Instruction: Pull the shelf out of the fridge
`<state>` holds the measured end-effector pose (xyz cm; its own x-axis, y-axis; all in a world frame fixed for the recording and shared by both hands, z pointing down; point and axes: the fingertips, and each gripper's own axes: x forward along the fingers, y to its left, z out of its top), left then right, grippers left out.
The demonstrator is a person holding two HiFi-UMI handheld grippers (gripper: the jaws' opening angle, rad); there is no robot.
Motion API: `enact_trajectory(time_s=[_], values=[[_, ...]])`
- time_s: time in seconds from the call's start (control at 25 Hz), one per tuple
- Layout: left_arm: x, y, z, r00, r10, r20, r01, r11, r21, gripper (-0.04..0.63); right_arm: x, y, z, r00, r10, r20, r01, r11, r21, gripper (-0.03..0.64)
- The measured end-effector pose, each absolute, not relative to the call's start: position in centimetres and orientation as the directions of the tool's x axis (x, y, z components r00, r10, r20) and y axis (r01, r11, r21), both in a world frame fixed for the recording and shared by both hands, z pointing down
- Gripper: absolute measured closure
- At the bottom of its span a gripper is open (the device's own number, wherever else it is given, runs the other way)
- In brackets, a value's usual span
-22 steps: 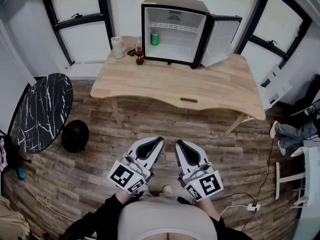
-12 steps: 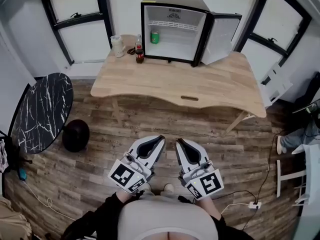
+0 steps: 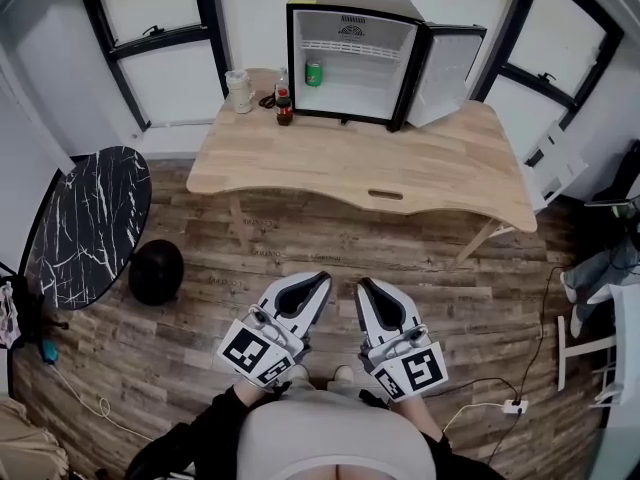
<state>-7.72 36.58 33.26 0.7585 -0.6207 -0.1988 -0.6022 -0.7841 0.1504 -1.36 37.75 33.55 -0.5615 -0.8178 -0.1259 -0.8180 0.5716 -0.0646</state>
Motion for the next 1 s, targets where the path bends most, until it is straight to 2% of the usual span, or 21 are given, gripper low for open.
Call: enact_trajectory(time_s=[0.4, 1.0], values=[[-9.8, 38.1, 34.3, 0.795, -0.577, -0.186, -0.558, -0.816, 0.148, 0.578, -3.3, 39.2, 34.7, -0.502, -0.856, -0.126, -0.853, 0.514, -0.094, 0.572], [-10.7, 34.9, 35.1, 0.792, -0.583, -0.179, -0.563, -0.812, 0.153, 0.578, -4.2, 36.0, 35.8, -0.522, -0.846, -0.104, -0.839, 0.532, -0.116, 0.572]])
